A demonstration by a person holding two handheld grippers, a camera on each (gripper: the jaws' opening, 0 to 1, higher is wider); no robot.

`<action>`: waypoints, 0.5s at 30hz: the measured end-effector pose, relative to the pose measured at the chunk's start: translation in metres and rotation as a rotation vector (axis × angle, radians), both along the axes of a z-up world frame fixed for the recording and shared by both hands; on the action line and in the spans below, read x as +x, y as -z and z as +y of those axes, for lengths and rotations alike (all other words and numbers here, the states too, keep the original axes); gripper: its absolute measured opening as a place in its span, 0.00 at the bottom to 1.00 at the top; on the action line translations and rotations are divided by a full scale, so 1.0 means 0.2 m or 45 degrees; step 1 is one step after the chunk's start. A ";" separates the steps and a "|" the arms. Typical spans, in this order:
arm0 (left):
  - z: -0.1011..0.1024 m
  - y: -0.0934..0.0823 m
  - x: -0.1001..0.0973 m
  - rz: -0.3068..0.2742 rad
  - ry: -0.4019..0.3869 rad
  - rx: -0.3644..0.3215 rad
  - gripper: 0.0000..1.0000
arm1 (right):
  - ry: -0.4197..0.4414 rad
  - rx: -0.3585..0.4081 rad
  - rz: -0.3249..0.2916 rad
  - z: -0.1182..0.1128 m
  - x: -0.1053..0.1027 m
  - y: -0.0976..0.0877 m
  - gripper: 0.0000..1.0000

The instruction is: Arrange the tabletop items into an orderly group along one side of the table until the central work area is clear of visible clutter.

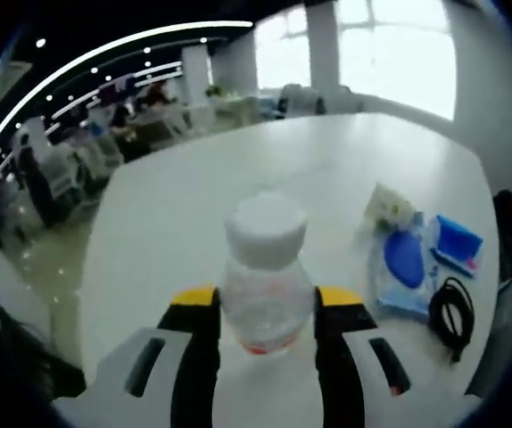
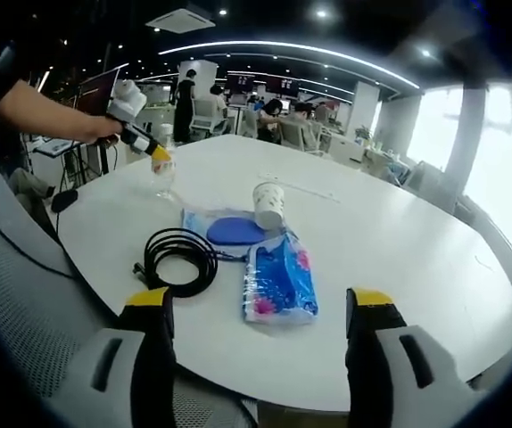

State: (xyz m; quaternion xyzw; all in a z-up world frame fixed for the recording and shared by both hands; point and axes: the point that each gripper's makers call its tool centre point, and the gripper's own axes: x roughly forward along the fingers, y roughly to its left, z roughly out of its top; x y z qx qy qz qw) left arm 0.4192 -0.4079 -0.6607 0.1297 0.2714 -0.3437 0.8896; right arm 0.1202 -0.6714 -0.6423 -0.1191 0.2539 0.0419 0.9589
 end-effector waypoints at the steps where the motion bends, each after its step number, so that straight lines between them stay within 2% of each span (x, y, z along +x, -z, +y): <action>1: 0.00 0.00 0.00 0.001 -0.003 -0.001 0.38 | 0.000 0.000 0.000 0.00 0.00 0.00 0.79; 8: 0.04 0.00 -0.01 0.013 -0.039 -0.024 0.38 | -0.004 -0.003 0.000 0.00 0.00 0.00 0.79; 15: 0.10 0.00 0.00 0.015 -0.061 -0.011 0.38 | -0.005 -0.003 0.000 0.00 0.00 0.00 0.79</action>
